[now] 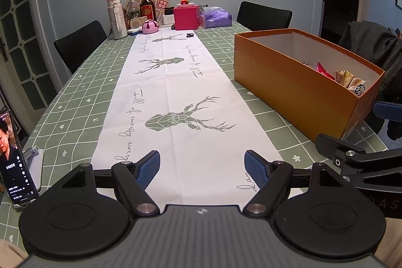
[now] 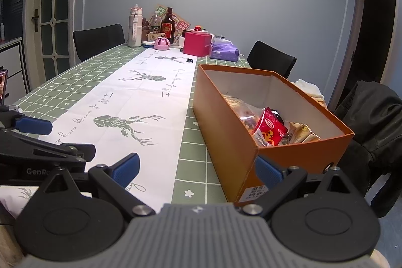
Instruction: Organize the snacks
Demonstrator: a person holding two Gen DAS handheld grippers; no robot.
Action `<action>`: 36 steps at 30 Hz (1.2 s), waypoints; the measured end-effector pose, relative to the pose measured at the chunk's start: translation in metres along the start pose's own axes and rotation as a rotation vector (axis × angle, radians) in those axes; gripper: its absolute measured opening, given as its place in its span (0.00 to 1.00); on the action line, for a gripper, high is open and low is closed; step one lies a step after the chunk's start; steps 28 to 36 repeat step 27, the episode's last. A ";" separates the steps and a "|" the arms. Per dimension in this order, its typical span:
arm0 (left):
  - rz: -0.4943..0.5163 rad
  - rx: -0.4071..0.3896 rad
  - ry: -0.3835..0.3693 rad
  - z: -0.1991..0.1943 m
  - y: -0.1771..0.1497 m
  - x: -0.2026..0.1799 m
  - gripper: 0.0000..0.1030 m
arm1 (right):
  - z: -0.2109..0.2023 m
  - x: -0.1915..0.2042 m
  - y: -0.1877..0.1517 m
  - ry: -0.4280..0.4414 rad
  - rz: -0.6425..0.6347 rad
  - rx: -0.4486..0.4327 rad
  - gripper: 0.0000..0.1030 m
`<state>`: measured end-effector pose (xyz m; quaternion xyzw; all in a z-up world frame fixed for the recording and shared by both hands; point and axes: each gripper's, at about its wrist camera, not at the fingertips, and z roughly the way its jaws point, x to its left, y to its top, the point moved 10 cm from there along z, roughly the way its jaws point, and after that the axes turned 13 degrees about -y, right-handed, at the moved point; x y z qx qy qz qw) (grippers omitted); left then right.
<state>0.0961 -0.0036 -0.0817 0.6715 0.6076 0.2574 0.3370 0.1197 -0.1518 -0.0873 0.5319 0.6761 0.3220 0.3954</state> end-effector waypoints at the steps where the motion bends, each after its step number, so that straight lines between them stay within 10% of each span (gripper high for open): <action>1: 0.000 0.000 0.000 0.000 0.000 0.000 0.87 | 0.000 0.000 0.000 0.001 0.000 0.001 0.93; 36: -0.012 -0.012 0.008 -0.004 0.000 0.001 0.87 | 0.001 0.003 -0.001 0.010 -0.003 0.009 0.93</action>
